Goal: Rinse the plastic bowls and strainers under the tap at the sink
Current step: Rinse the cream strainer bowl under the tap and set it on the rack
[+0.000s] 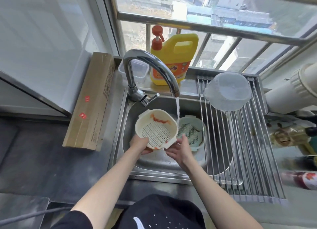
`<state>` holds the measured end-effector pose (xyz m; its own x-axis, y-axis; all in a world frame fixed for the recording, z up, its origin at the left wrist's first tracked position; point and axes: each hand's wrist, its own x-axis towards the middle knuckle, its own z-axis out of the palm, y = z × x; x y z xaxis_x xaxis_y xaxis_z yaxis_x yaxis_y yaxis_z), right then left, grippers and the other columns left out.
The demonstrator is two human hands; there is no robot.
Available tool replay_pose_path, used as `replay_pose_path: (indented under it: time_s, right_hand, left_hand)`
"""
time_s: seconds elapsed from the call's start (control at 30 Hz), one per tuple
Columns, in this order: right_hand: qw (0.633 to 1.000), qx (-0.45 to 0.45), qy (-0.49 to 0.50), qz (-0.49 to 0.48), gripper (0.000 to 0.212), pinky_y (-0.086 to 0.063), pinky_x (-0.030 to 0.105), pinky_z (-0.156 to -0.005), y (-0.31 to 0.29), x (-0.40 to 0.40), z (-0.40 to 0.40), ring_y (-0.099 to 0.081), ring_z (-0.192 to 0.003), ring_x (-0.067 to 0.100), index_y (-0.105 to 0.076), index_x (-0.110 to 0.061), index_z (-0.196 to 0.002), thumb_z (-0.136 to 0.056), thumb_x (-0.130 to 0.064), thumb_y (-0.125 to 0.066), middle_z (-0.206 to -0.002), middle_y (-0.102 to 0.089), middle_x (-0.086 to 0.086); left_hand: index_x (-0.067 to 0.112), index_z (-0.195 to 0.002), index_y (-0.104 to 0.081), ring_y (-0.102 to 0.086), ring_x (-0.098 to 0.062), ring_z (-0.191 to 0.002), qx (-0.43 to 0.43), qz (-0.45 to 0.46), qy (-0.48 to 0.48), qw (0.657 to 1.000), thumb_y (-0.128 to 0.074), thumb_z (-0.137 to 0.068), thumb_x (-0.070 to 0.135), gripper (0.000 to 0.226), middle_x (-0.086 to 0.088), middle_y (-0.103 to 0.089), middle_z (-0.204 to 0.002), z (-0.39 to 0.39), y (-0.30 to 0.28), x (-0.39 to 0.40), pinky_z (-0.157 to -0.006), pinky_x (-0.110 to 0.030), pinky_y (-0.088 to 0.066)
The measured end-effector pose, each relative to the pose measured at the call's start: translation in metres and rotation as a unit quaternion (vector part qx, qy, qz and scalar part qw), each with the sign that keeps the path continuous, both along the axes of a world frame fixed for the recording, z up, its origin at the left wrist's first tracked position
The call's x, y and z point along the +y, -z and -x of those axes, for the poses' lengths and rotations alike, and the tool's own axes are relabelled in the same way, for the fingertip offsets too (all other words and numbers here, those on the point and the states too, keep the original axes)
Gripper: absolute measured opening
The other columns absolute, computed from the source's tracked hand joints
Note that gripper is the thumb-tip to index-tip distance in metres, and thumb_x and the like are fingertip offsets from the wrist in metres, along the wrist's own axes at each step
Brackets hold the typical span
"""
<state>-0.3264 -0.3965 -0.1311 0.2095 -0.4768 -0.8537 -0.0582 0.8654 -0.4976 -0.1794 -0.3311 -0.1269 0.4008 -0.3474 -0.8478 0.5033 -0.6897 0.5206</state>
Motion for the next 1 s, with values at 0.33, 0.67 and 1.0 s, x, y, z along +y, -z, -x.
replay_pose_path:
  time_s: [0.33,0.67,1.0]
  right_hand:
    - [0.95,-0.081,0.218,-0.208,0.05,-0.042,0.062,-0.096,0.081,-0.033,0.007,-0.054,-0.116,0.046,-0.048,-0.01,-0.131,-0.092,-0.041,-0.052,-0.127,-0.058,0.022]
    - [0.939,0.051,0.316,-0.123,0.034,-0.049,0.038,-0.097,0.055,-0.039,0.034,-0.061,-0.101,0.03,-0.049,-0.003,-0.124,-0.102,-0.025,-0.035,-0.104,-0.06,0.012]
    - [0.963,0.166,0.196,-0.081,0.037,-0.044,0.001,-0.051,0.056,-0.03,0.035,-0.054,-0.071,0.025,-0.04,-0.005,-0.064,-0.096,-0.023,-0.05,-0.093,-0.058,0.012]
  left_hand:
    - [0.017,-0.107,-0.055,-0.071,-0.029,-0.09,0.009,-0.003,0.098,0.995,-0.05,-0.084,0.001,0.029,-0.012,-0.068,-0.107,0.003,0.001,-0.013,-0.076,-0.048,-0.059]
    - [0.015,-0.124,-0.048,-0.072,-0.026,-0.087,0.033,0.025,0.126,0.991,-0.051,-0.086,0.0,0.041,-0.011,-0.068,-0.112,0.01,-0.002,-0.031,-0.076,-0.045,-0.059]
    - [0.023,-0.114,-0.046,-0.071,-0.023,-0.075,-0.022,0.009,0.159,0.987,-0.047,-0.087,0.004,0.034,-0.011,-0.069,-0.106,0.003,-0.016,-0.035,-0.06,-0.031,-0.06]
